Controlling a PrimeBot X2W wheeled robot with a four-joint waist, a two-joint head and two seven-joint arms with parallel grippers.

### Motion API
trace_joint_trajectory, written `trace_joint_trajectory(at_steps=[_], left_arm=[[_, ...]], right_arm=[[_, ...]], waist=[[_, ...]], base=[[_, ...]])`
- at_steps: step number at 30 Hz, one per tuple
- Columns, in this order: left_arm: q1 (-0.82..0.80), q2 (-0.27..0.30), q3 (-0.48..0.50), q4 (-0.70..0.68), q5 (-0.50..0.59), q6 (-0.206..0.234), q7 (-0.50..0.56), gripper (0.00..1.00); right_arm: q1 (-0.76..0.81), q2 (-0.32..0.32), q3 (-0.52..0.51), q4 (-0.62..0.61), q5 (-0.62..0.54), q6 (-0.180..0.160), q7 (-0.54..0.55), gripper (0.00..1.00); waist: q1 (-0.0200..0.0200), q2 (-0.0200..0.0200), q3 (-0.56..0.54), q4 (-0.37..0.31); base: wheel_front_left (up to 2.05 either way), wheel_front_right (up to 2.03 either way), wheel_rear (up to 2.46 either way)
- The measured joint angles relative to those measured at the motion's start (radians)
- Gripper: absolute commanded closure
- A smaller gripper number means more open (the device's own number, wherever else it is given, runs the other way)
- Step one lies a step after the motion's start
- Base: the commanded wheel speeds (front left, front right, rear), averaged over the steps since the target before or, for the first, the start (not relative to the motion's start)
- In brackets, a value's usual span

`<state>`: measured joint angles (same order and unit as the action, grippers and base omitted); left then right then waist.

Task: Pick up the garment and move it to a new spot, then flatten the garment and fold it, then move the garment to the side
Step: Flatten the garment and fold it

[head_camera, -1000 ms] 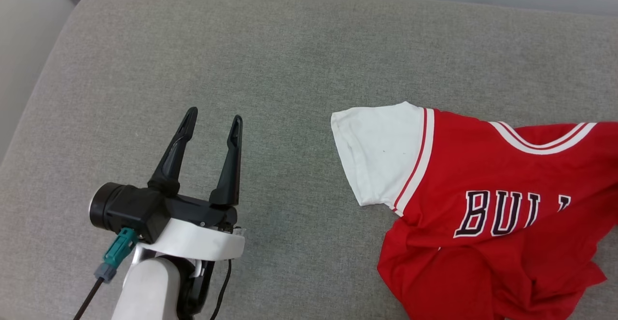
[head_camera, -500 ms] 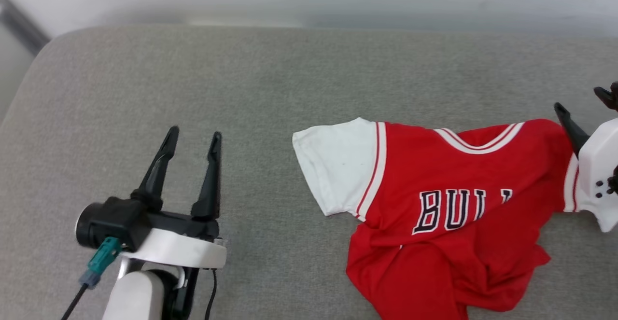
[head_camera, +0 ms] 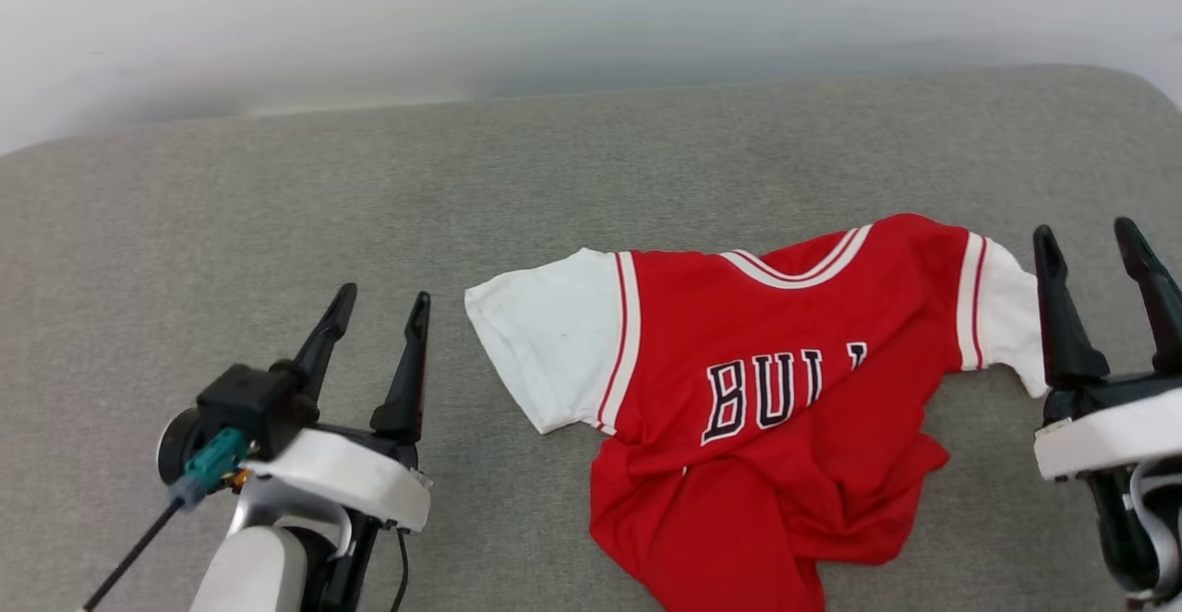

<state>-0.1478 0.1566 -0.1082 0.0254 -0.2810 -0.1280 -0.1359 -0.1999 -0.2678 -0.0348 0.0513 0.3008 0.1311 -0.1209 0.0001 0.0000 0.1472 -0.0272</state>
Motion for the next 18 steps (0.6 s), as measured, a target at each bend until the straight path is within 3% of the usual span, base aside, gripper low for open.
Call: trace_joint_trajectory(at_steps=[6, 13, 18], left_arm=[[-0.086, 0.082, -0.077, 0.001, -0.057, -0.001, 0.21, 0.0], [-0.259, 0.211, -0.231, 0.009, -0.239, -0.002, 0.677, 0.0], [-0.378, 0.291, -0.255, 0.091, -0.314, -0.003, 0.877, 0.0]], right_arm=[[0.086, 0.124, -0.066, -0.119, -0.034, 0.0, -0.064, 0.0], [0.111, 0.158, -0.077, -0.189, -0.083, 0.0, -0.068, 0.0], [0.108, 0.175, -0.074, -0.207, -0.09, 0.0, -0.08, 0.0]], waist=[[0.0, 0.0, 0.022, -0.048], [0.0, 0.0, 0.065, -0.098], [0.0, 0.0, 0.103, -0.135]], base=[[0.0, 0.0, 0.0], [0.0, 0.0, 0.0], [0.0, 0.0, 0.0]])
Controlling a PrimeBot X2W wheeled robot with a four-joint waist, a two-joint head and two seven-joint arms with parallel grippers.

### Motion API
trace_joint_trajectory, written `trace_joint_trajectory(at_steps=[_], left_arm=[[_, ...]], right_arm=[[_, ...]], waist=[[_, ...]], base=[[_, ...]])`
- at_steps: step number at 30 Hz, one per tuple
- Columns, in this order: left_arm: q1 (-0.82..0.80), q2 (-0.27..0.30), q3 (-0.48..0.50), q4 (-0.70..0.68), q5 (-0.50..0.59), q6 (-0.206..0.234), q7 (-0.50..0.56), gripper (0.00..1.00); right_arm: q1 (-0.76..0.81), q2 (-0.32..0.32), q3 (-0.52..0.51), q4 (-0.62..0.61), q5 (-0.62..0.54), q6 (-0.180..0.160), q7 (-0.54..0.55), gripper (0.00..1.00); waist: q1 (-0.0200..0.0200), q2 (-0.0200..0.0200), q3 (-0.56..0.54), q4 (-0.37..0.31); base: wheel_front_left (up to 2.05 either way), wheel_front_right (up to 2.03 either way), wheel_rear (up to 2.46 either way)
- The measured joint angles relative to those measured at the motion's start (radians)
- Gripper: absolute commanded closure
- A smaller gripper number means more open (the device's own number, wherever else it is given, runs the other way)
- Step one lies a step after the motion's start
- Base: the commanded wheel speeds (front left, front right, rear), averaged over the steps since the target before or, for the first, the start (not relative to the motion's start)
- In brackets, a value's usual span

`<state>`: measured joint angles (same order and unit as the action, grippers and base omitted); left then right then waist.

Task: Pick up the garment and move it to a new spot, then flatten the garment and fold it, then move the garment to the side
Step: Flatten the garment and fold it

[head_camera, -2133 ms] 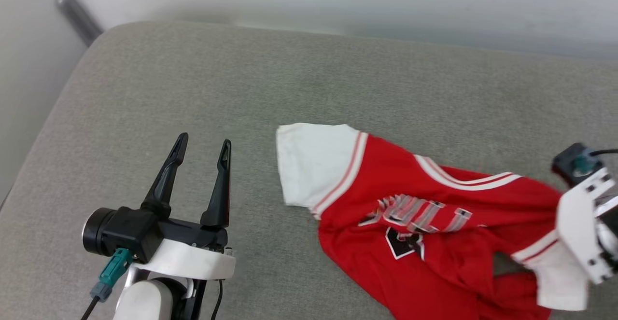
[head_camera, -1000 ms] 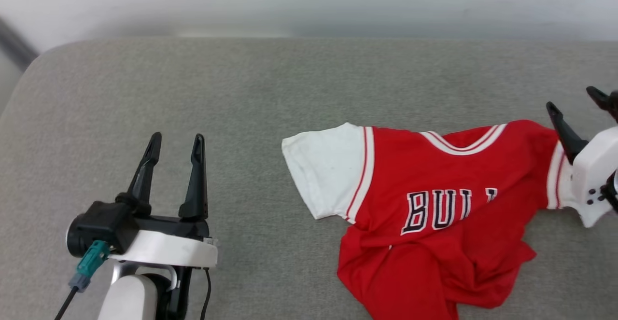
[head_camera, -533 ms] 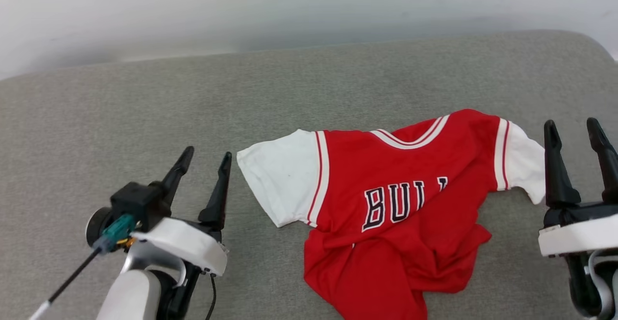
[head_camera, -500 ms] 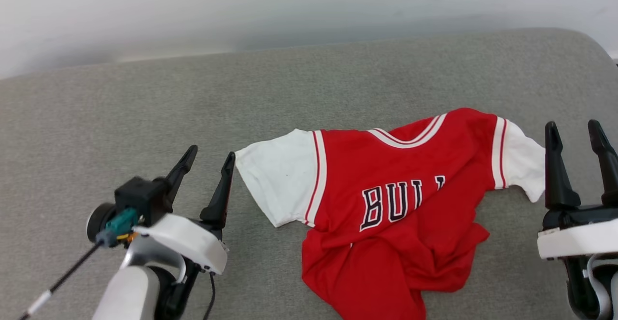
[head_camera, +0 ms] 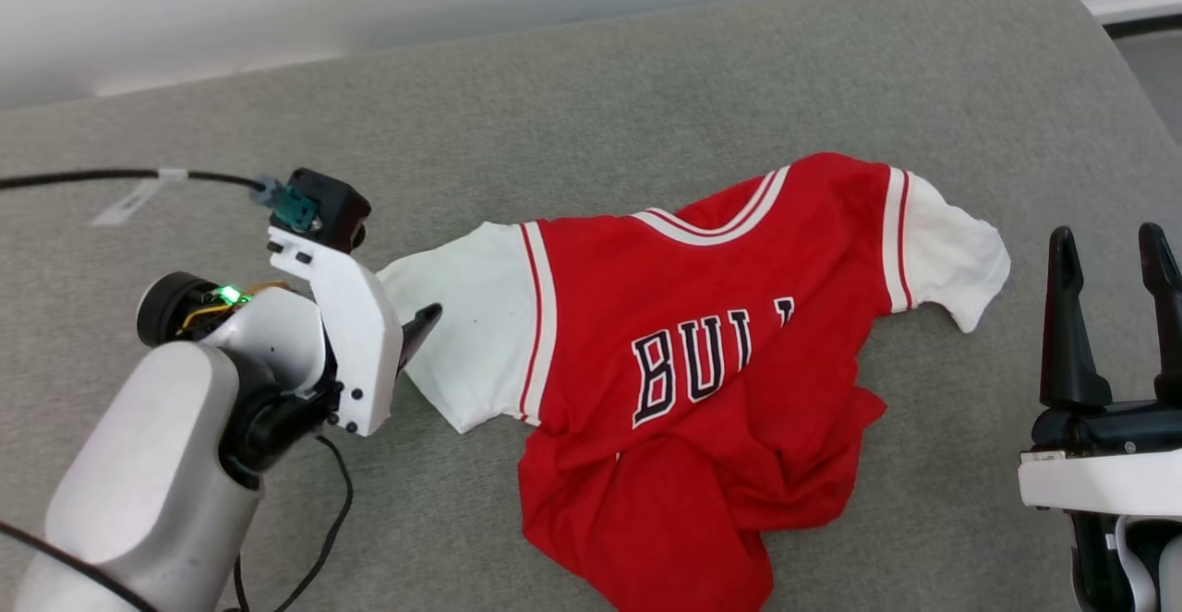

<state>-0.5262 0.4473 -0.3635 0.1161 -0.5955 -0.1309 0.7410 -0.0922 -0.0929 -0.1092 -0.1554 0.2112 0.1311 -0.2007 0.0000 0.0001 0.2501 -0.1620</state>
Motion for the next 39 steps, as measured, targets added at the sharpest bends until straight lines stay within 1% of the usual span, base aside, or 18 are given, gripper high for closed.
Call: trace_joint_trajectory(at_steps=[5, 6, 10, 15, 16, 17, 19, 22, 26, 28, 32, 36, 39], left_arm=[[-0.062, 0.041, -0.038, 0.086, -0.007, 0.0, 0.095, 0.0], [-0.085, 0.067, -0.049, 0.144, 0.018, 0.0, 0.1, 0.0], [-0.122, 0.072, -0.057, 0.203, 0.048, 0.003, 0.077, 0.0], [-0.146, 0.069, -0.089, 0.239, 0.026, 0.002, 0.079, 0.0], [-0.151, 0.07, -0.105, 0.239, 0.018, 0.002, 0.081, 0.67], [-0.156, 0.077, -0.127, 0.235, -0.001, 0.003, 0.085, 1.0], [-0.155, 0.082, -0.154, 0.228, -0.039, 0.003, 0.083, 1.0], [-0.139, 0.092, -0.175, 0.23, -0.061, 0.002, 0.032, 1.0], [-0.08, 0.111, -0.173, 0.244, -0.095, 0.0, -0.037, 1.0], [-0.048, 0.131, -0.178, 0.244, -0.095, -0.001, -0.073, 1.0], [0.013, 0.168, -0.16, 0.224, -0.104, -0.001, -0.159, 1.0], [0.029, 0.201, -0.142, 0.138, -0.085, 0.0, -0.281, 1.0], [0.042, 0.214, -0.127, 0.073, -0.079, 0.001, -0.324, 1.0]], right_arm=[[0.0, 0.016, 0.002, 0.007, 0.001, 0.0, -0.02, 0.0], [-0.002, 0.022, 0.01, 0.022, 0.001, 0.0, -0.029, 0.0], [-0.006, 0.027, 0.017, 0.034, 0.0, 0.0, -0.039, 0.0], [-0.013, 0.03, 0.022, 0.044, -0.002, 0.0, -0.046, 0.0], [-0.016, 0.03, 0.023, 0.049, -0.003, 0.0, -0.047, 0.0], [-0.017, 0.031, 0.024, 0.053, -0.003, 0.0, -0.047, 0.0], [-0.018, 0.031, 0.026, 0.061, -0.011, 0.0, -0.047, 0.0], [-0.018, 0.028, 0.027, 0.067, -0.019, 0.0, -0.044, 0.0], [-0.011, 0.002, 0.029, 0.075, -0.008, 0.0, 0.004, 0.0], [-0.007, -0.015, 0.026, 0.075, -0.007, 0.0, 0.033, 0.0], [0.0, -0.036, 0.015, 0.077, 0.001, 0.0, 0.112, 0.0], [0.016, -0.062, 0.022, 0.079, 0.015, 0.0, 0.201, 0.0], [0.014, -0.086, 0.028, 0.071, 0.04, 0.0, 0.287, 0.0]], waist=[[0.0, 0.0, 0.042, -0.031], [0.0001, 0.0, 0.067, -0.046], [0.0, 0.0, 0.097, -0.062], [-0.0001, 0.0, 0.117, -0.069], [0.0, 0.0, 0.117, -0.069], [0.0, 0.0, 0.115, -0.069], [0.0, 0.0, 0.108, -0.067], [0.0, 0.0, 0.09, -0.06], [0.0, 0.0, 0.053, -0.043], [0.0, 0.0, 0.033, -0.029], [0.0, 0.0, 0.001, 0.008], [-0.0001, 0.0, -0.021, 0.055], [0.0, -0.0001, -0.029, 0.09]], base=[[0.0, 0.0, 0.0], [0.0, 0.0, 0.0], [0.0, 0.0, 0.0], [0.0, 0.0, 0.0], [0.0, 0.0, 0.0], [0.0, 0.0, 0.0], [0.0, 0.0, 0.0], [0.0, 0.0, 0.0], [0.0, 0.0, 0.0], [0.0, 0.0, 0.0], [0.0, 0.0, 0.0], [0.0, 0.0, 0.0], [0.0, 0.0, 0.0]])
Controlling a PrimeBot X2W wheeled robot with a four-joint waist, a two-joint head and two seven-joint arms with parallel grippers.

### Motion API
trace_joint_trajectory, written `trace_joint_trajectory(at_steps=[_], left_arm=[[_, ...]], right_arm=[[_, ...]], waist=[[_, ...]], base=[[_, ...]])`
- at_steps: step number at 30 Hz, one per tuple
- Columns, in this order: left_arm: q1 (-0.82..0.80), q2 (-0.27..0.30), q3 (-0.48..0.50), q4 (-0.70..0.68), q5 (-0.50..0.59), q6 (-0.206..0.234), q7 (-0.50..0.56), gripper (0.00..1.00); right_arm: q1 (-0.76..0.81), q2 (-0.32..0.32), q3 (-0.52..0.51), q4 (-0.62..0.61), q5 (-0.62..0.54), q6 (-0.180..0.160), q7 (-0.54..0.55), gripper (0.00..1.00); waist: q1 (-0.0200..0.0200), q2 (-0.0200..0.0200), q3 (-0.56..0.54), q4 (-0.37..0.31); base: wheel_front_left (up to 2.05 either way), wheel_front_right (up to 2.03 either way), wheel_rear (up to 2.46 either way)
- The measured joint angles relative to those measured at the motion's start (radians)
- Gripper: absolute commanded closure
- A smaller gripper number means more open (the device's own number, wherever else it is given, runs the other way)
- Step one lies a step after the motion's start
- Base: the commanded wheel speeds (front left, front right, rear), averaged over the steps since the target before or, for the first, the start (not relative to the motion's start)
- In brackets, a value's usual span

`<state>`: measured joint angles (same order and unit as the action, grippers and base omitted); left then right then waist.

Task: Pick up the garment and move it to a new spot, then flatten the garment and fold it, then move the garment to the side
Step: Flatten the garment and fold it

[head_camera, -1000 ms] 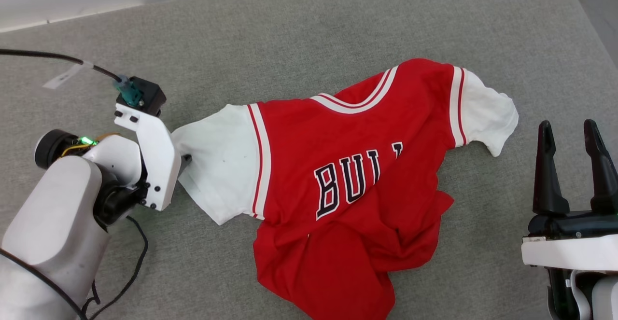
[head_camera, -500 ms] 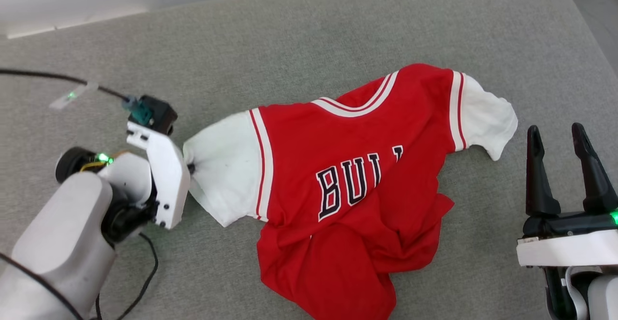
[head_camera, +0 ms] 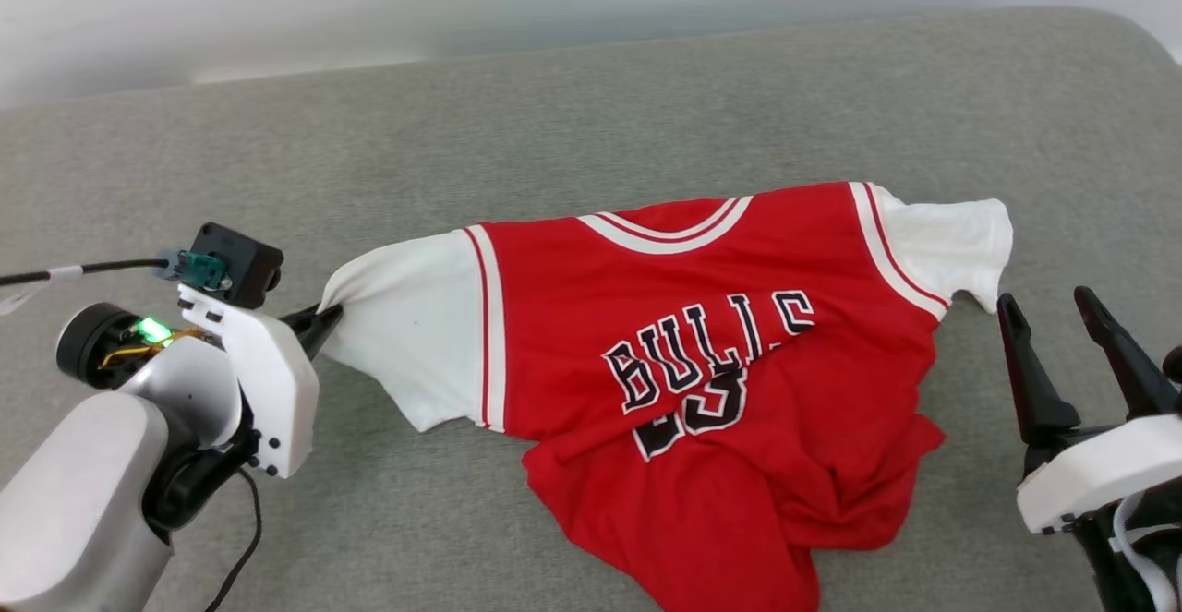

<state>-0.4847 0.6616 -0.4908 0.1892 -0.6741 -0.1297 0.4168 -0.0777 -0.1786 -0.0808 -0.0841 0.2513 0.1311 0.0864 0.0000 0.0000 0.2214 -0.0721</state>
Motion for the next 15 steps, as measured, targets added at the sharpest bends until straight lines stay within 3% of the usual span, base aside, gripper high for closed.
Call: trace_joint_trajectory(at_steps=[4, 8, 11, 12, 15], left_arm=[[0.006, 0.001, 0.001, -0.124, 0.012, 0.017, -0.015, 1.0], [0.016, -0.002, -0.005, -0.26, 0.021, 0.047, -0.002, 1.0], [0.028, -0.003, -0.011, -0.356, 0.029, 0.069, 0.008, 1.0], [0.028, -0.003, -0.008, -0.438, 0.046, 0.09, 0.009, 1.0], [0.027, -0.005, -0.013, -0.503, 0.052, 0.096, 0.016, 1.0]], right_arm=[[-0.03, -0.07, -0.011, -0.017, 0.011, 0.0, 0.182, 0.0], [-0.121, -0.127, -0.039, -0.028, 0.058, 0.0, 0.433, 0.0], [-0.197, -0.176, -0.057, -0.011, 0.096, 0.0, 0.641, 0.0], [-0.288, -0.212, -0.092, 0.037, 0.128, 0.0, 0.812, 0.0], [-0.378, -0.235, -0.123, 0.101, 0.119, 0.0, 0.919, 0.0]], waist=[[0.0, 0.0001, 0.004, 0.045], [0.0, 0.0, 0.03, 0.078], [0.0, 0.0, 0.058, 0.101], [0.0, 0.0, 0.093, 0.124], [0.0, 0.0, 0.127, 0.148]], base=[[0.0, 0.0, 0.0], [0.0, 0.0, 0.0], [0.0, 0.0, 0.0], [0.0, 0.0, 0.0], [0.0, 0.0, 0.0]])
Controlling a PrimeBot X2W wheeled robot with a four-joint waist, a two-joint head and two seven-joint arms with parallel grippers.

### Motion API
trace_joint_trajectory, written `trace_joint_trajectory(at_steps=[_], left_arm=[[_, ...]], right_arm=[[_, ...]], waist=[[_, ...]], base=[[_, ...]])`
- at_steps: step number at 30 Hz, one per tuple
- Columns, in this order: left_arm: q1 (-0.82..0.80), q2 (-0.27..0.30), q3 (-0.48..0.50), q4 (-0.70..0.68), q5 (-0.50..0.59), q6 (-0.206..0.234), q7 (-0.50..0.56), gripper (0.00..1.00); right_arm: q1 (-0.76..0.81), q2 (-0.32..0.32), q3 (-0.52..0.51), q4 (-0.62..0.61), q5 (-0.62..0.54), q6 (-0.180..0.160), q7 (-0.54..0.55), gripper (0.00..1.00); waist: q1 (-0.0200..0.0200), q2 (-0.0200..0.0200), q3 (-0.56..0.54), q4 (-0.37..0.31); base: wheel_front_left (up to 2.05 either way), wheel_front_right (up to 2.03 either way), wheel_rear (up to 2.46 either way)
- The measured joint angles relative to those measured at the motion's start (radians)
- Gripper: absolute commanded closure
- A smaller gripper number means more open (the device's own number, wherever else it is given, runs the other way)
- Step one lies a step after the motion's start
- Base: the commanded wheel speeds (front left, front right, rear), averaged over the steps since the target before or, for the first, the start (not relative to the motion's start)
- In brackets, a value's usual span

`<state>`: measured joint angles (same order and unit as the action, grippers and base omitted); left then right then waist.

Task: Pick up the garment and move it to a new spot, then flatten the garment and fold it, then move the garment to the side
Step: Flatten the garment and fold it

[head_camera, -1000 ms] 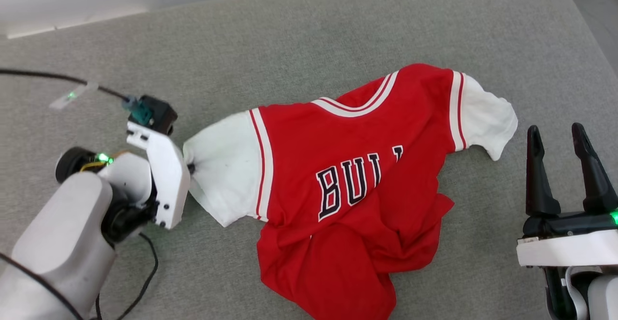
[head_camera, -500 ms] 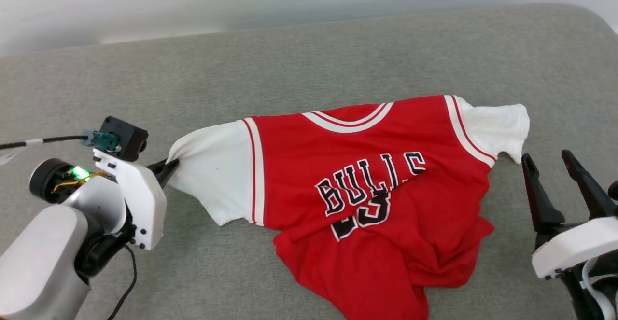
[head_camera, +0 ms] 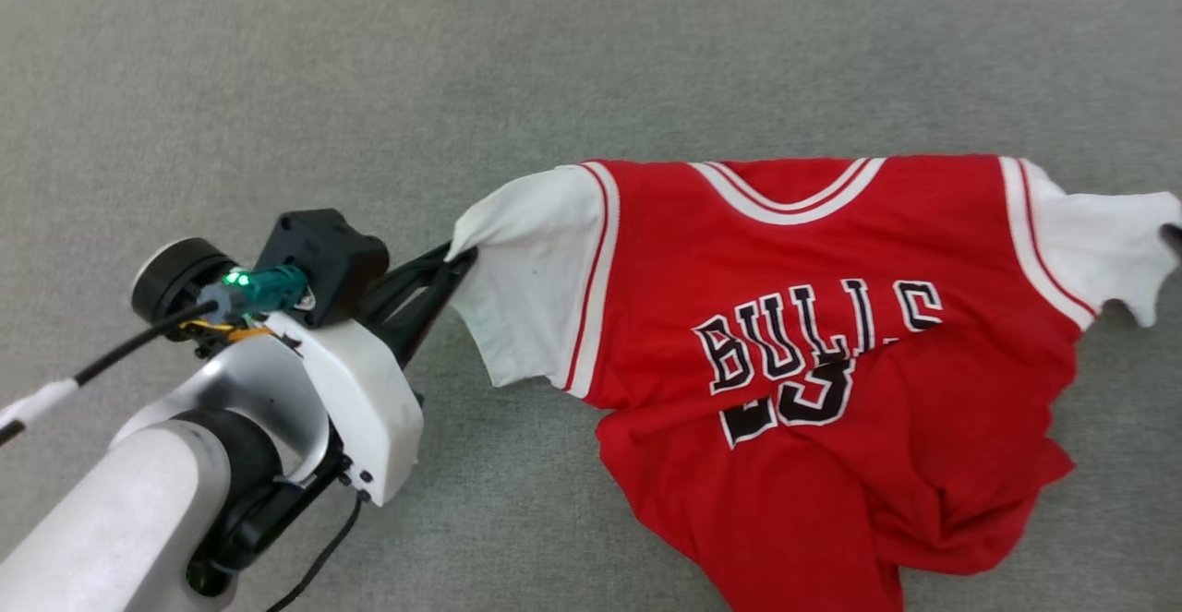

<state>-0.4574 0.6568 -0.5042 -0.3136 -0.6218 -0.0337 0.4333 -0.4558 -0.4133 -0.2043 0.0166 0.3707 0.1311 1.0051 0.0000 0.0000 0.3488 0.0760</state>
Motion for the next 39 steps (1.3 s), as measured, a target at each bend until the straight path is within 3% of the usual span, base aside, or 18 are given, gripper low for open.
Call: trace_joint_trajectory(at_steps=[6, 13, 21, 22, 23, 24, 32, 39], left_arm=[[-0.019, -0.009, -0.01, -0.08, 0.003, 0.003, 0.013, 1.0], [-0.046, -0.022, -0.034, -0.108, 0.02, -0.01, 0.012, 1.0], [-0.057, -0.036, -0.041, -0.092, 0.021, -0.01, 0.002, 1.0], [-0.057, -0.036, -0.041, -0.086, 0.02, -0.01, -0.002, 1.0], [-0.057, -0.036, -0.041, -0.08, 0.02, -0.01, -0.002, 1.0], [-0.057, -0.036, -0.04, -0.074, 0.02, -0.009, -0.005, 1.0], [-0.037, -0.03, -0.023, -0.049, 0.002, 0.01, -0.014, 1.0], [0.023, 0.015, 0.026, -0.051, -0.007, 0.054, -0.024, 1.0]], right_arm=[[-0.138, -0.005, -0.055, 0.143, -0.087, 0.0, 0.088, 0.0], [-0.198, -0.009, -0.057, 0.261, -0.177, 0.0, 0.079, 0.0], [-0.19, -0.052, -0.002, 0.313, -0.175, 0.0, 0.034, 0.0], [-0.189, -0.053, 0.002, 0.319, -0.168, 0.0, 0.028, 0.51], [-0.188, -0.055, 0.01, 0.324, -0.161, 0.0, 0.017, 0.79], [-0.184, -0.057, 0.021, 0.329, -0.155, 0.0, 0.002, 1.0], [-0.166, -0.079, 0.073, 0.37, -0.089, 0.0, -0.129, 1.0], [-0.18, -0.113, 0.143, 0.307, 0.006, 0.0, -0.241, 1.0]], waist=[[0.0, 0.0, 0.066, 0.049], [0.0001, 0.0, 0.123, 0.098], [0.0, 0.0, 0.144, 0.126], [0.0, 0.0, 0.142, 0.125], [0.0, 0.0, 0.139, 0.124], [0.0, 0.0, 0.134, 0.123], [0.0, 0.0, 0.052, 0.096], [0.0, 0.0, -0.061, 0.056]], base=[[0.0, 0.0, 0.0], [0.0, 0.0, 0.0], [0.0, 0.0, 0.0], [0.0, 0.0, 0.0], [0.0, 0.0, 0.0], [0.0, 0.0, 0.0], [0.0, 0.0, 0.0], [0.0, 0.0, 0.0]])
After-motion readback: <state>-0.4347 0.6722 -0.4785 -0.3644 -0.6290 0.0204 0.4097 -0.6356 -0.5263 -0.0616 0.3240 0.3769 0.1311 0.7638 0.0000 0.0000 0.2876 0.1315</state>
